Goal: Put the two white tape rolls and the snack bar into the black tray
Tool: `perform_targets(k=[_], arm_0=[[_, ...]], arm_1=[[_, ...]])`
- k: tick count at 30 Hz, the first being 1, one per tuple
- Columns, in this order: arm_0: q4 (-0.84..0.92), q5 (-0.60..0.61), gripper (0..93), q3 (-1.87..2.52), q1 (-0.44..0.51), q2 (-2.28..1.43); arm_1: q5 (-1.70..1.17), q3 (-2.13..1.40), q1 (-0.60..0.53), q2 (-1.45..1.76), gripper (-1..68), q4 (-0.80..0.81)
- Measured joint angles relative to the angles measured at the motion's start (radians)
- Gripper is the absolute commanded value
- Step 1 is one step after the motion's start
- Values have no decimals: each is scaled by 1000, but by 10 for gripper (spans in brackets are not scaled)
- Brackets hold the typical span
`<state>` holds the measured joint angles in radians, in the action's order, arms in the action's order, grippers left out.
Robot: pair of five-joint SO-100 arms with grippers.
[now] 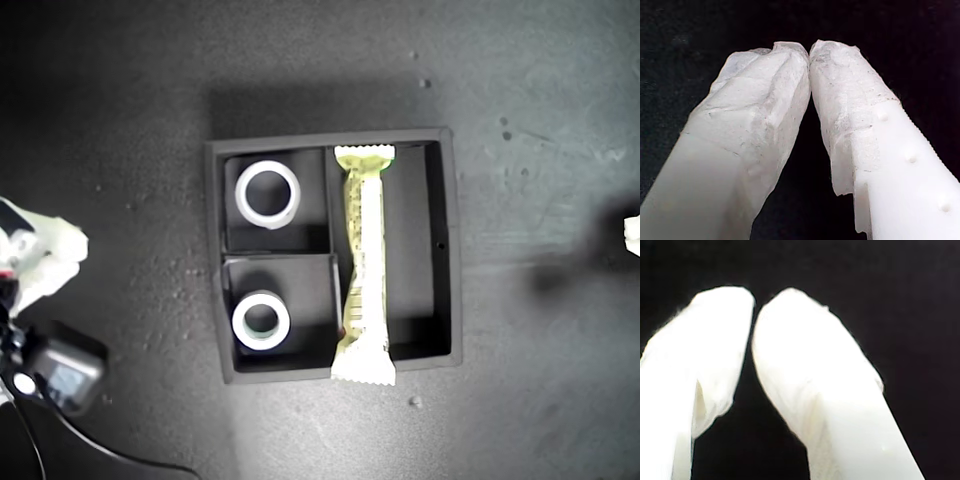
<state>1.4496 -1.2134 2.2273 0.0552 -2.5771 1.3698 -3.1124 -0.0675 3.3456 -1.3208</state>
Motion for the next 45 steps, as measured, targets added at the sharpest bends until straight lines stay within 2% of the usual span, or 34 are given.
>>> perform_targets(k=[5,9,12,16,20,28,34,45], arm_0=[[-202,-31,0,396,-5,-190],[-291,-32,0,580,-25,-291],[-281,-32,0,690,-38,-440],[-161,-49,0,805,-41,-718],[-126,-80,0,844,-41,-759],[-94,-273,2,853,-64,-759],[-94,-114,2,853,-64,-759],[-94,-92,2,853,-64,-759]], arm_1=[[-34,0,-11,9,2,-15],[-37,0,-21,9,2,-15],[-37,0,-21,9,2,-15],[-37,0,-21,9,2,-15],[-37,0,-21,11,2,-15],[-37,0,-21,11,2,-15],[-37,0,-21,11,2,-15],[-37,0,-21,11,2,-15]])
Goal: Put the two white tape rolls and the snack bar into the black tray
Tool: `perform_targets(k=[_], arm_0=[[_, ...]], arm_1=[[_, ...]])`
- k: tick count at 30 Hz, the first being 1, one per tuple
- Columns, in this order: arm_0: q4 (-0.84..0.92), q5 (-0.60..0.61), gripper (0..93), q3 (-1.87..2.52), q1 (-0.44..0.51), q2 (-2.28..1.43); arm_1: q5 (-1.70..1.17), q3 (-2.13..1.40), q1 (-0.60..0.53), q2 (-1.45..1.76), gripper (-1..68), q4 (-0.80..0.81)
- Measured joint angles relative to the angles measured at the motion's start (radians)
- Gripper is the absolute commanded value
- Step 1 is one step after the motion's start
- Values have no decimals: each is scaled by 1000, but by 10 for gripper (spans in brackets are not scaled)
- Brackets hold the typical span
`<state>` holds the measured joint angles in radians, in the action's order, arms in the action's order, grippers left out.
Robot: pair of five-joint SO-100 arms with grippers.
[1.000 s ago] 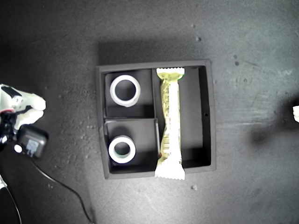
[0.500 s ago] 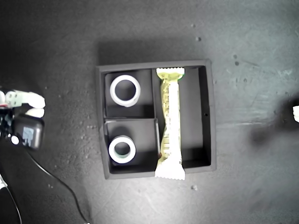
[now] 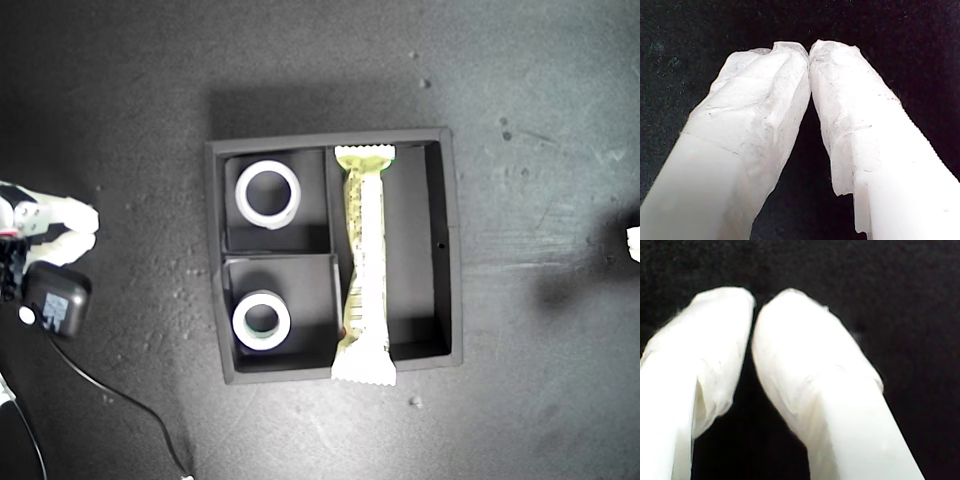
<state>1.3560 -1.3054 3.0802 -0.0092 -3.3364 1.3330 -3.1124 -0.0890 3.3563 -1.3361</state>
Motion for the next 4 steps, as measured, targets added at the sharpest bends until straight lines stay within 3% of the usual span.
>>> perform_targets(k=[4], arm_0=[[0,0,2,0,0,0]], arm_1=[[0,0,0,0,2,0]])
